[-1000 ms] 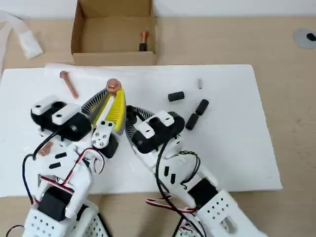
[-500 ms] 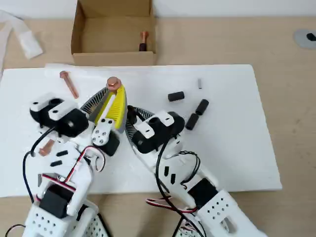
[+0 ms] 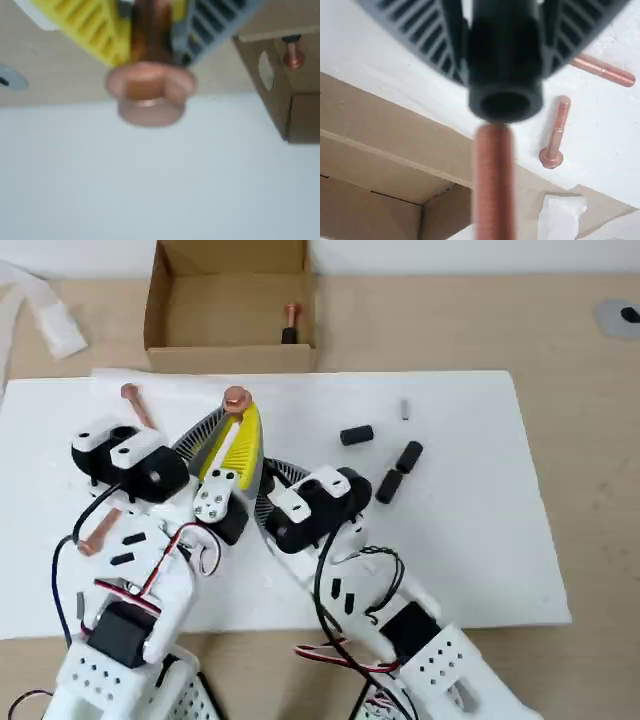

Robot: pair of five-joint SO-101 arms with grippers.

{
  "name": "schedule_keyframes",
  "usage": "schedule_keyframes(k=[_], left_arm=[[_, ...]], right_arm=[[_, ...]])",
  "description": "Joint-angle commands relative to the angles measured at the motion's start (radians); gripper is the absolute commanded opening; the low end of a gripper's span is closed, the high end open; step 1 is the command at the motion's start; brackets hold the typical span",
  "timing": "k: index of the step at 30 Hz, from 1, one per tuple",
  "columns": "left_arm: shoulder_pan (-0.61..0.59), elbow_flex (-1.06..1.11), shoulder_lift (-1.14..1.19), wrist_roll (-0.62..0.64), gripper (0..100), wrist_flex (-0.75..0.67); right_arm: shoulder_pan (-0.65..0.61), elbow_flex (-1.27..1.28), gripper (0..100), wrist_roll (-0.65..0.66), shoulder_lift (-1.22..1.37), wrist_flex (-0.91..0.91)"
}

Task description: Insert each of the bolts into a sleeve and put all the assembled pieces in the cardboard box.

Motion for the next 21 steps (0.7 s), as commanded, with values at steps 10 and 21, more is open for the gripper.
schedule_keyframes(k=[10, 21], left_arm=[[-0.015, -0.089, -0.001, 0.009, 0, 0.132], [-0.006, -0.089, -0.001, 0.009, 1, 0.207]], right_arm=[[-0.013, -0.012, 0.9, -0.005, -0.027, -0.029], [-0.012, -0.027, 0.9, -0.008, -0.027, -0.029]])
